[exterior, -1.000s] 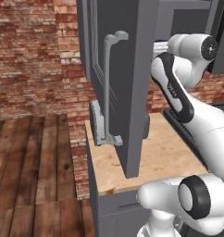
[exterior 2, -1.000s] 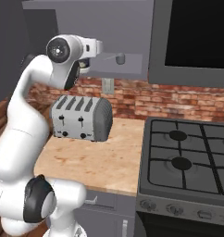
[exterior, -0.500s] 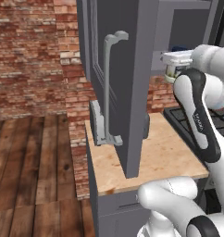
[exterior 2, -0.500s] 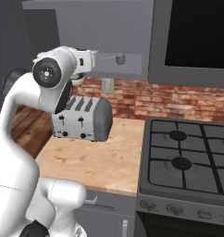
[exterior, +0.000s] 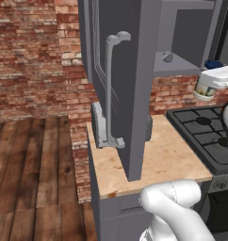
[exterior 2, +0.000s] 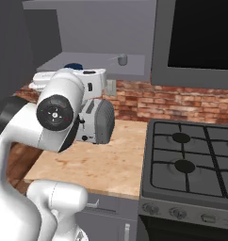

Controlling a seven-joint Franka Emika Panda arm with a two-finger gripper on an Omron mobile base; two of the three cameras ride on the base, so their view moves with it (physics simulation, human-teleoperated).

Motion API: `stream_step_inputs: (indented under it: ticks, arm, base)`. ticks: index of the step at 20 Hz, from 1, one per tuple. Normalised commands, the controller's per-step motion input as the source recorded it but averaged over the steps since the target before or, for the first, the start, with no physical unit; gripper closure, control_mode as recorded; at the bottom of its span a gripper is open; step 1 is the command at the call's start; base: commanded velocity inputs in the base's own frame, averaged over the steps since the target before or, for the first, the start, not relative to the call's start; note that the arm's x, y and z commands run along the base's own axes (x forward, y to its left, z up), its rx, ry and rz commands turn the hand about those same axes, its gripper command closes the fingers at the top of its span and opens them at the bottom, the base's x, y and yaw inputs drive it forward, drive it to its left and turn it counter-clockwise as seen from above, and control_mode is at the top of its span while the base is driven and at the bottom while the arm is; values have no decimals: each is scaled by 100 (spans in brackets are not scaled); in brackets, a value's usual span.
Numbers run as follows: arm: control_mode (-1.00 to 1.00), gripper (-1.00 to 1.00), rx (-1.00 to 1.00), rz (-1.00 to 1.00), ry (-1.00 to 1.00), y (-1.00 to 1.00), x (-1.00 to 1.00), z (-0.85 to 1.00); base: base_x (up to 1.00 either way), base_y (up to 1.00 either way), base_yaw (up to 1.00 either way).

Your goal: The dining table condiment station is running low on mayonnaise. Refill the condiment station by opening the cabinet and taking the mayonnaise from the cabinet and placing it on the dining table.

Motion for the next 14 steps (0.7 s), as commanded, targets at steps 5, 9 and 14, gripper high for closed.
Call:
stream_step_inputs:
  ticks: [5,9,14]
  arm:
    - [-100,100,0,2,0,-6,-82,-21]
    - [-100,100,0,0,0,0,-53,-24]
    - [-100,100,0,0,1,0,-20,-14]
  base:
    - [0,0,0]
    - [0,0,0]
    - [0,0,0]
